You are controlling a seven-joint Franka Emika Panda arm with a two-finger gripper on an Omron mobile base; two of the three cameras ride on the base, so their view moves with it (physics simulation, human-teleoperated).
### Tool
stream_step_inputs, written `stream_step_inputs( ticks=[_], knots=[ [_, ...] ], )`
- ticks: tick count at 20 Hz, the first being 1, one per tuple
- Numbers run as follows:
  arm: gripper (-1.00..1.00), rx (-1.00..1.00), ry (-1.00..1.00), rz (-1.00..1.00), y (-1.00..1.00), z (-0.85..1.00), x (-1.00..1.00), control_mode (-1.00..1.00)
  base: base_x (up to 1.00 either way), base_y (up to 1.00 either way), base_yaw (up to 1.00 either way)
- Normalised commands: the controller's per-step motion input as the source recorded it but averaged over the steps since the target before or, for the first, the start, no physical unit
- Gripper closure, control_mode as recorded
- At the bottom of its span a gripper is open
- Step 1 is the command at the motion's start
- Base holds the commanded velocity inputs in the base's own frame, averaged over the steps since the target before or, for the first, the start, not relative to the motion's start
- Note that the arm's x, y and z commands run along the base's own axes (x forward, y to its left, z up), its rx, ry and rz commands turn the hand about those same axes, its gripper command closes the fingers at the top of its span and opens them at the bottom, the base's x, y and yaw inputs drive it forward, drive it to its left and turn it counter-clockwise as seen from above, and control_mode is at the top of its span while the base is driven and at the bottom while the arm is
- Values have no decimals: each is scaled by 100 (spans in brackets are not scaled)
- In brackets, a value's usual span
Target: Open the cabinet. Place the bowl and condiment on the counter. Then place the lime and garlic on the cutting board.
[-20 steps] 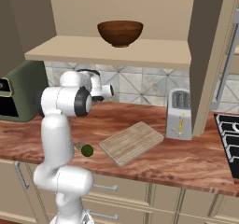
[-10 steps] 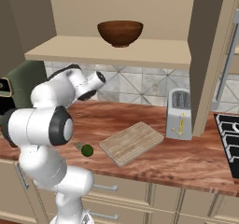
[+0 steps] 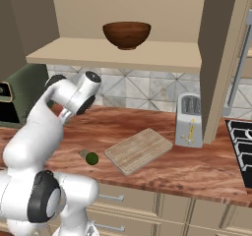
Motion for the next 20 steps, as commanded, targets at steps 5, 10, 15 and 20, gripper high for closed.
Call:
stream_step_inputs(
  ticks=[5,10,15,20],
  knots=[
    [-100,-15,1,-9,-34,82,-80,-100,0,0,0],
    [-100,-20,-1,-10,-16,94,-29,-100,0,0,0],
    [-100,-27,-24,-4,-5,62,5,-100,0,0,0],
    [-100,-25,-28,-6,-13,72,4,-100,0,0,0]
  ],
)
